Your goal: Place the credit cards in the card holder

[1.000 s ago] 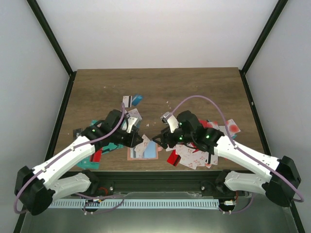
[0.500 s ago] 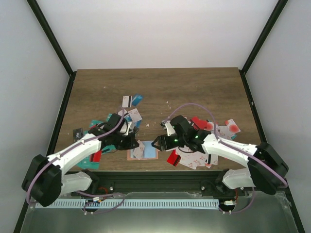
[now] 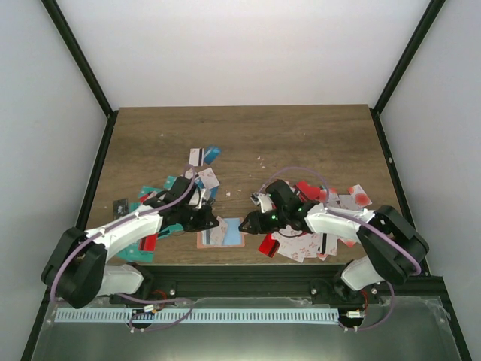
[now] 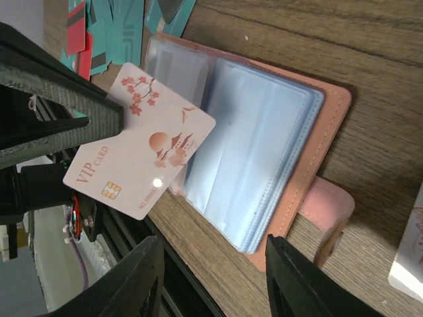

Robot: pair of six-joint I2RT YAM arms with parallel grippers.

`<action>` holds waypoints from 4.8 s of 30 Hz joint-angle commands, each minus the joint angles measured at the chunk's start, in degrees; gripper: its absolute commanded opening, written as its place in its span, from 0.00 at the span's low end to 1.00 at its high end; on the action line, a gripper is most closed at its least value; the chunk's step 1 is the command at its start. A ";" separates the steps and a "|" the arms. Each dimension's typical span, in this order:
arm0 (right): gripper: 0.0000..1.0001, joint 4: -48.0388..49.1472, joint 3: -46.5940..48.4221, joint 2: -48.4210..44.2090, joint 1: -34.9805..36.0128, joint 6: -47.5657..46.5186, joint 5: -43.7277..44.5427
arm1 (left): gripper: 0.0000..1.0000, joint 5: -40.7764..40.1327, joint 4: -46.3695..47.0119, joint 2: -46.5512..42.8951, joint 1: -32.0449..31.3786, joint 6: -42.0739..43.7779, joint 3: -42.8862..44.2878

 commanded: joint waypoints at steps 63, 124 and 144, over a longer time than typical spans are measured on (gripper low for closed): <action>0.20 1.67 3.91 16.43 -2.91 -6.20 -7.50 | 0.04 -0.44 15.57 8.65 0.31 -0.28 -4.61; 0.15 6.62 0.68 13.73 -3.61 -0.70 -9.02 | 0.28 -11.49 22.29 0.94 -9.14 -14.57 -11.69; 0.51 4.23 4.85 8.52 -3.60 -2.16 -9.14 | 0.21 -9.59 2.66 0.29 -9.21 0.52 -1.04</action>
